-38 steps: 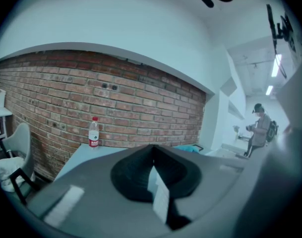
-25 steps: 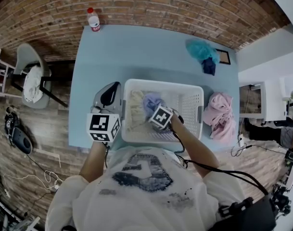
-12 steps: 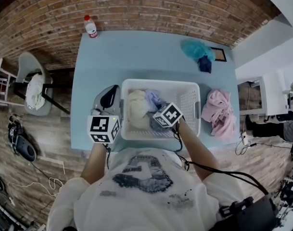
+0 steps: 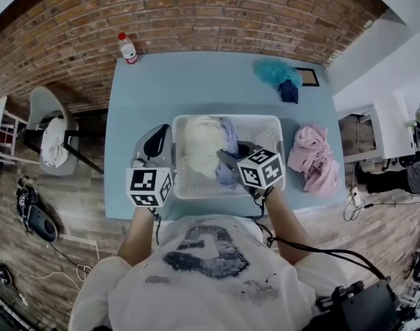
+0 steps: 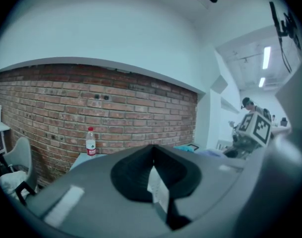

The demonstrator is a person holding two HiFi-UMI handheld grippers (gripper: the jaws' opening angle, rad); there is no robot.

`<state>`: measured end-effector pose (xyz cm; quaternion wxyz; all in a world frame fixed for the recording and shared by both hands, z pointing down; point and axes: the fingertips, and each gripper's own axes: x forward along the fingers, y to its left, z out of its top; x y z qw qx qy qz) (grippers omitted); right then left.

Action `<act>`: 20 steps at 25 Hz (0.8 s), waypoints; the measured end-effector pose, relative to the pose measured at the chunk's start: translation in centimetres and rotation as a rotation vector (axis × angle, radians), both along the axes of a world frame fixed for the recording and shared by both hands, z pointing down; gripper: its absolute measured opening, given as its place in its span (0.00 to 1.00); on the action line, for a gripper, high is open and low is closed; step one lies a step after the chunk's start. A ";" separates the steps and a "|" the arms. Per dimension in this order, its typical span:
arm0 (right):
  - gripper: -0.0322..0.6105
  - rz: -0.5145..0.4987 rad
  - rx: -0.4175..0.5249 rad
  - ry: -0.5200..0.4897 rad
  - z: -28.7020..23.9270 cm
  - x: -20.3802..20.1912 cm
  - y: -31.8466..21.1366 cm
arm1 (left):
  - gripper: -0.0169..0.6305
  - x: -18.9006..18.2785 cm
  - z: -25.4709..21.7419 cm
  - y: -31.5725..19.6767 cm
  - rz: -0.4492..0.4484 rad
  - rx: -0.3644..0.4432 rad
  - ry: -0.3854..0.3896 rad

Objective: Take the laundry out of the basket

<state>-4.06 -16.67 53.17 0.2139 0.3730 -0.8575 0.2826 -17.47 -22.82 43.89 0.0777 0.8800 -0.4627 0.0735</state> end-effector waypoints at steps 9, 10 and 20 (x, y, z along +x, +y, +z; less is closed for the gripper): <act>0.23 0.167 0.188 0.003 -7.3 2.8 -0.5 | 0.01 1.7 -2.6 0.2 0.038 0.059 -0.002; 0.23 0.186 0.211 0.010 -8.0 3.2 -0.6 | 0.01 2.0 -2.9 0.2 0.041 0.067 -0.002; 0.23 0.327 0.379 0.013 -13.8 6.2 -0.4 | 0.01 3.1 -6.4 0.3 0.042 0.145 -0.008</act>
